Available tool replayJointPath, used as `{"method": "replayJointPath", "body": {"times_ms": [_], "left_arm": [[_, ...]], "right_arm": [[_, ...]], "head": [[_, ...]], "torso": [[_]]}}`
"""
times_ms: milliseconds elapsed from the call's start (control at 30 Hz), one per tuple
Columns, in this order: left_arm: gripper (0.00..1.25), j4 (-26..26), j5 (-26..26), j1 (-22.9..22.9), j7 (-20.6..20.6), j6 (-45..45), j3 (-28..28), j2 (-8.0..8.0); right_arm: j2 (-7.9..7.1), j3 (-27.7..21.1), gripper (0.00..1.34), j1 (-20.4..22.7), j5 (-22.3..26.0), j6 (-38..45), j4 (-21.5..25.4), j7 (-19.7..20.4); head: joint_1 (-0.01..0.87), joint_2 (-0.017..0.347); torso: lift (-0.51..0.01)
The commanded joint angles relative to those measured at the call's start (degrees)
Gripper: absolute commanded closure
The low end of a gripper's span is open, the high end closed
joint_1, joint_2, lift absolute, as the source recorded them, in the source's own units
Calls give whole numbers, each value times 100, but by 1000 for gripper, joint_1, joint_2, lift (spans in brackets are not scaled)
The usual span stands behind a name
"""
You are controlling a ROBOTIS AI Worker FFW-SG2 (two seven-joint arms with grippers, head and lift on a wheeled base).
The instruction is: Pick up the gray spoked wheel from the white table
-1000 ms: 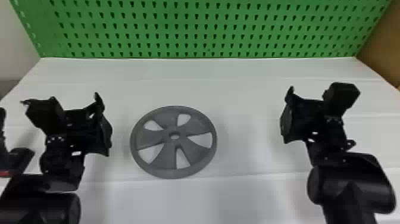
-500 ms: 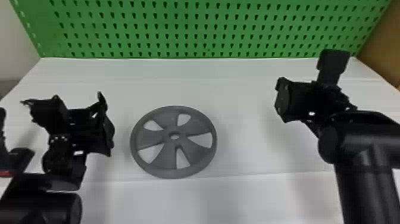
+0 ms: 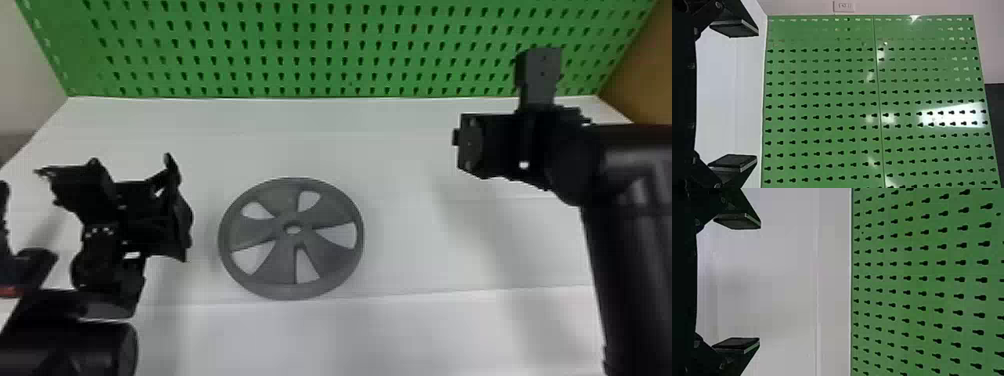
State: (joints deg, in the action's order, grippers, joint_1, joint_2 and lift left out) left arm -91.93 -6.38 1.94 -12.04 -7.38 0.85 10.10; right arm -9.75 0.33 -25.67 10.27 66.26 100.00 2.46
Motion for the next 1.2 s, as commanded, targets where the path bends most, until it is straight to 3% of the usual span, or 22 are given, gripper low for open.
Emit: {"method": "replayJointPath", "body": {"times_ms": [0,267,533,1167], "left_arm": [[148,0,5,-9,0,0,12,-8],[148,0,40,-62,0,18,82,-8],[148,0,110,-89,0,62,109,1],[148,-61,-83,-132,0,334,232,62]], "right_arm": [[-177,310,240,-500,247,696,-446,0],[-300,670,240,-1186,775,1495,-1263,0],[-379,1171,243,-1819,959,1987,-2221,0],[-511,1883,240,-2566,1285,2382,-3619,0]], "head": [[765,2],[765,2],[765,2],[765,2]], "torso": [[-96],[-96],[-96],[-96]]}}
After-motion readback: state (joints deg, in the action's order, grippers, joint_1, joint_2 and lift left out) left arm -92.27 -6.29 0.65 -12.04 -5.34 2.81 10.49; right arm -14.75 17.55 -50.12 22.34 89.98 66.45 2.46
